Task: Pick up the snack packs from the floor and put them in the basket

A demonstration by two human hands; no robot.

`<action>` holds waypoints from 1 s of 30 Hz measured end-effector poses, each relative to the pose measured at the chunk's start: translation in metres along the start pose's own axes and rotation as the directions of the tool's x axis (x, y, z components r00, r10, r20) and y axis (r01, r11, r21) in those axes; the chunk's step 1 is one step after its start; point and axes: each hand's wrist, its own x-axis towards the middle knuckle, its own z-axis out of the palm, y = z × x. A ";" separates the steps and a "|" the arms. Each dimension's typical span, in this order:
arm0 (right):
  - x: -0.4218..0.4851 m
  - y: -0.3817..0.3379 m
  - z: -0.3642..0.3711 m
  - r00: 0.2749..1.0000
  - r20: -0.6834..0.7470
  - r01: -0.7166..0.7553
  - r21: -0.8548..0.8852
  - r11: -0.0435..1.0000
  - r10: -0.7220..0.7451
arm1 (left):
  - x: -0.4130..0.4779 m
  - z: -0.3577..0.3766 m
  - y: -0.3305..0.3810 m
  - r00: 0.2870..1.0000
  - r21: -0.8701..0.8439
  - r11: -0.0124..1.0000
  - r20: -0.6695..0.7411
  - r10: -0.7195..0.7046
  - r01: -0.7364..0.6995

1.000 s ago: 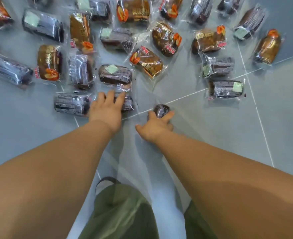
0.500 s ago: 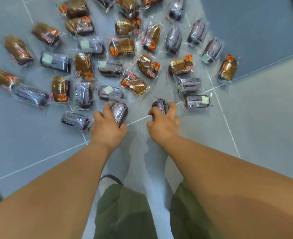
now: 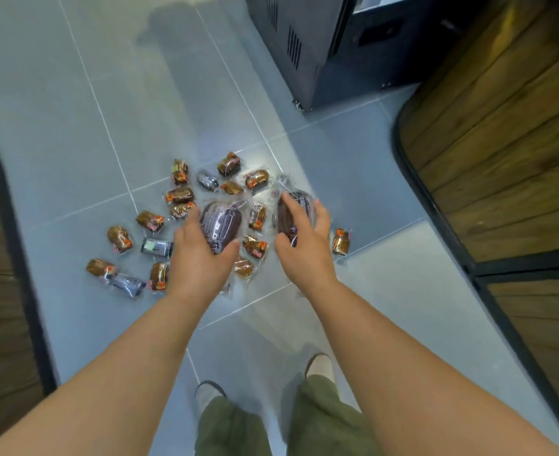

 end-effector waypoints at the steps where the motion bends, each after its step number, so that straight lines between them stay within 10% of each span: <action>1: -0.014 -0.016 -0.018 0.999 -0.016 0.034 0.011 0.999 -0.034 | -0.013 -0.016 0.021 1.000 -0.020 1.000 -0.014 0.002 -0.002; 17: -0.194 -0.149 -0.230 0.935 -0.252 0.301 0.189 0.935 -0.250 | -0.190 -0.144 0.239 0.982 -0.323 0.928 -0.108 0.157 -0.184; 30: -0.293 -0.173 -0.264 0.625 -0.773 0.451 0.246 0.858 -0.107 | -0.236 -0.195 0.300 0.824 -0.284 0.818 0.136 0.551 -0.500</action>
